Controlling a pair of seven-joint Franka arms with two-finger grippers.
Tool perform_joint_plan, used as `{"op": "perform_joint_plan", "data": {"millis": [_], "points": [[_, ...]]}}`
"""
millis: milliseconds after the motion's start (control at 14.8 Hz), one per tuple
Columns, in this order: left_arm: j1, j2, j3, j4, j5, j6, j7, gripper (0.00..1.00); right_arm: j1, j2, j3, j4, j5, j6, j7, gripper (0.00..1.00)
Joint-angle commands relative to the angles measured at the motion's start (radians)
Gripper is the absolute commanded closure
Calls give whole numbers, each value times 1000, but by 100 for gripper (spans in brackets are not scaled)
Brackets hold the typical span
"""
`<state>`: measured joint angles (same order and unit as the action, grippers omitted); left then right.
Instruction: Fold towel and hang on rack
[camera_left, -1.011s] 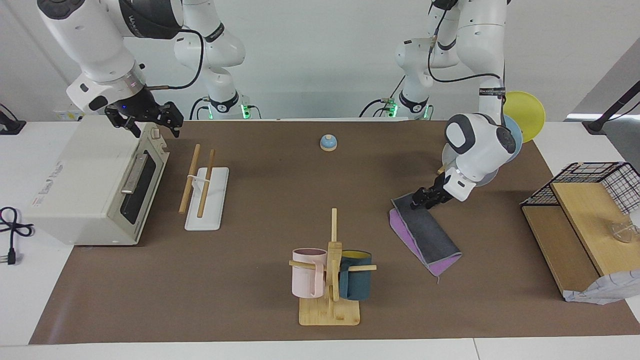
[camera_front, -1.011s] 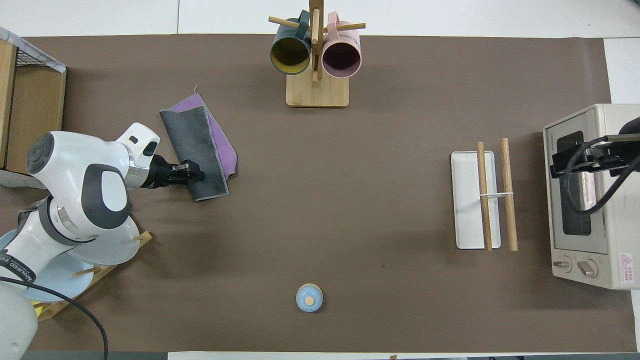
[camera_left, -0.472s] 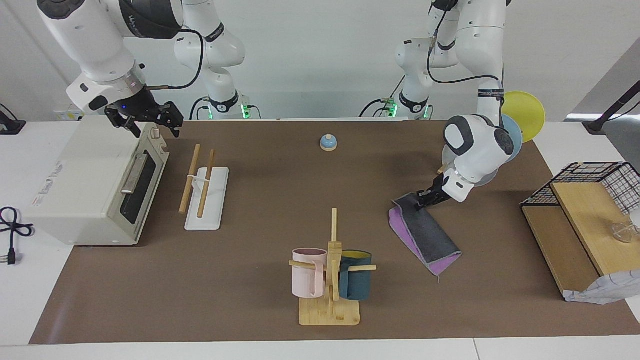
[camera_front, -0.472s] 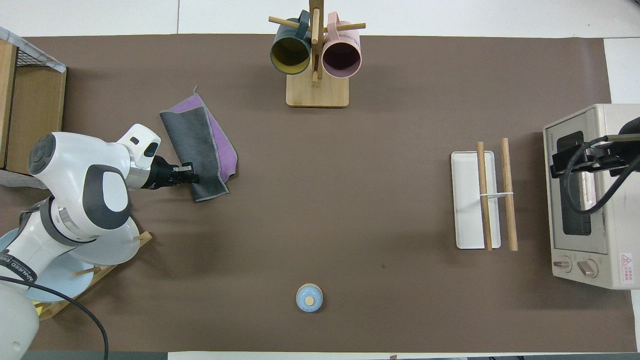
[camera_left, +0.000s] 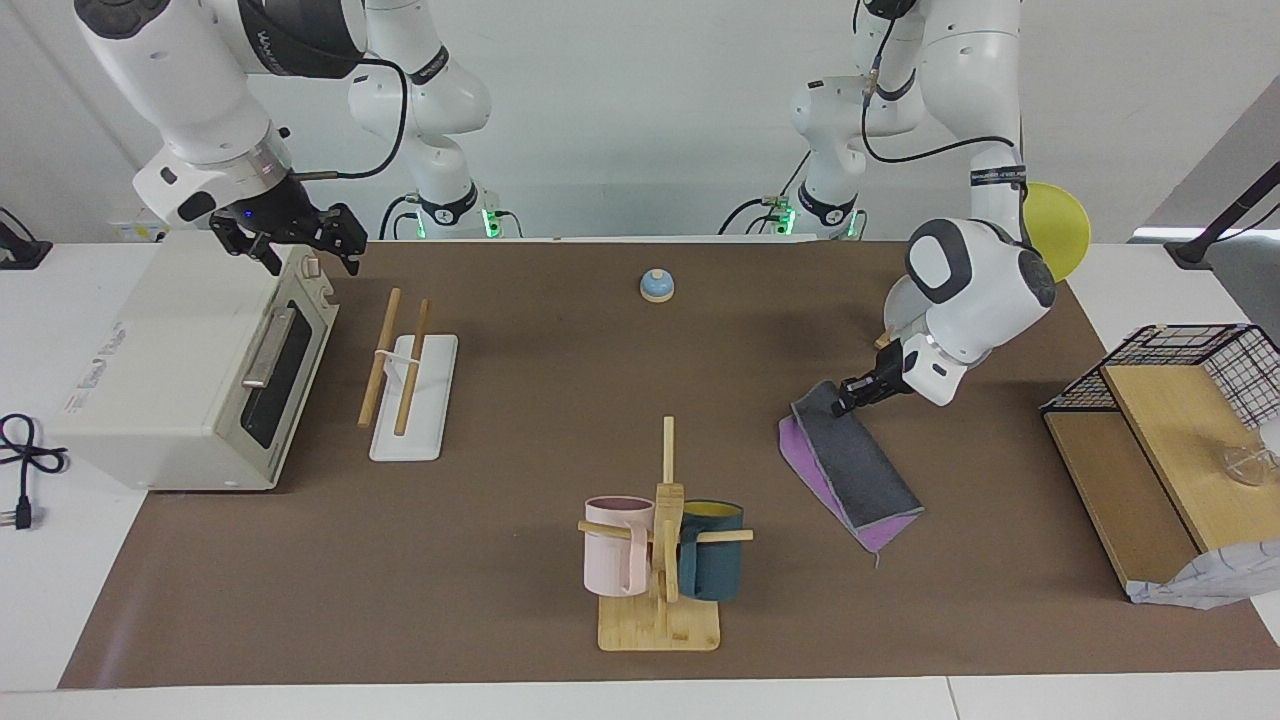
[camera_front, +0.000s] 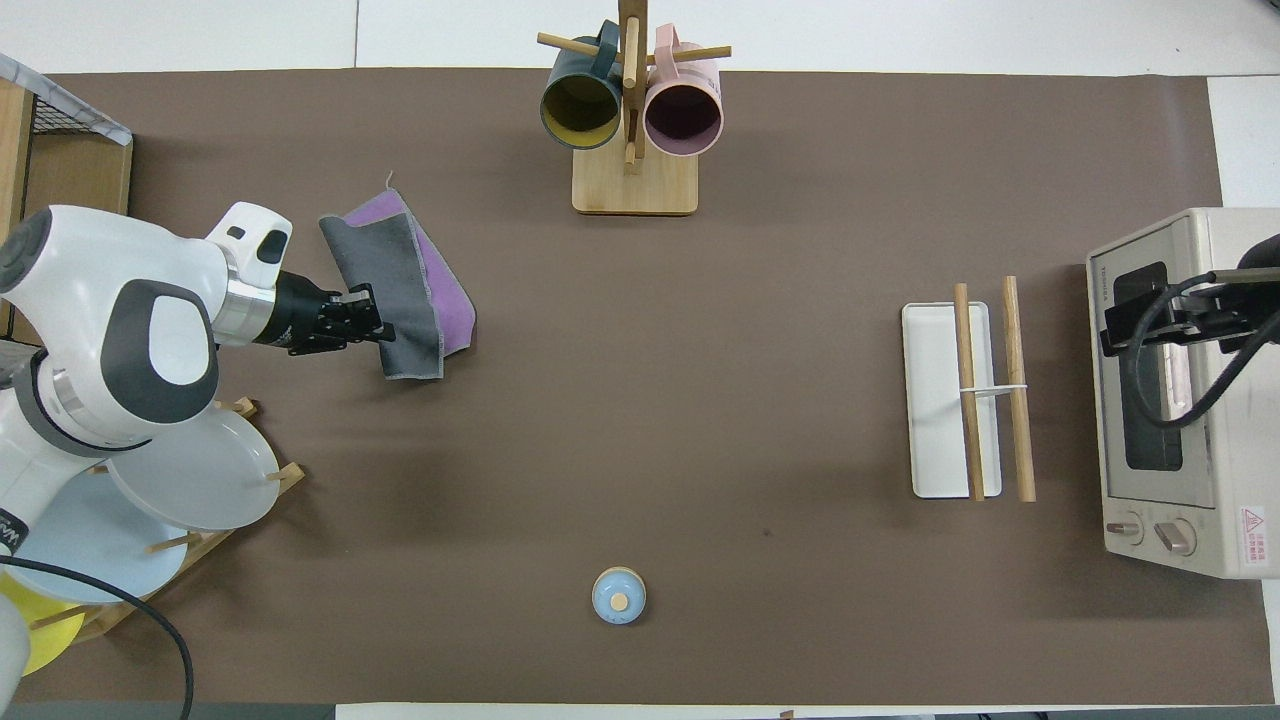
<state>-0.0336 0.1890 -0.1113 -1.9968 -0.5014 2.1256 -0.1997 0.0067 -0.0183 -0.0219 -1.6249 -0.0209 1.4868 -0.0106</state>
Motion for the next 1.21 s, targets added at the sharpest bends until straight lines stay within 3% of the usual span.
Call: {"op": "perform_joint_plan", "data": {"millis": [0,202,404,674,1145], "points": [[-9,-29,-2,96,50,-131,-246,100,-8,-17,2,-18,18,7,-17,0],[-15,-32,-19,219,70,-261,-516,100,-4,-28,5,-42,24,9,-12,0],[-16,-60,-71,297,84,-343,-882,100,-14,-29,4,-55,161,24,94,0],[-17,-127,-168,317,81,-345,-1243,100,9,-61,8,-136,326,149,304,0],[-19,-152,-336,339,81,-227,-1883,100,78,-115,8,-283,628,349,693,0]]}}
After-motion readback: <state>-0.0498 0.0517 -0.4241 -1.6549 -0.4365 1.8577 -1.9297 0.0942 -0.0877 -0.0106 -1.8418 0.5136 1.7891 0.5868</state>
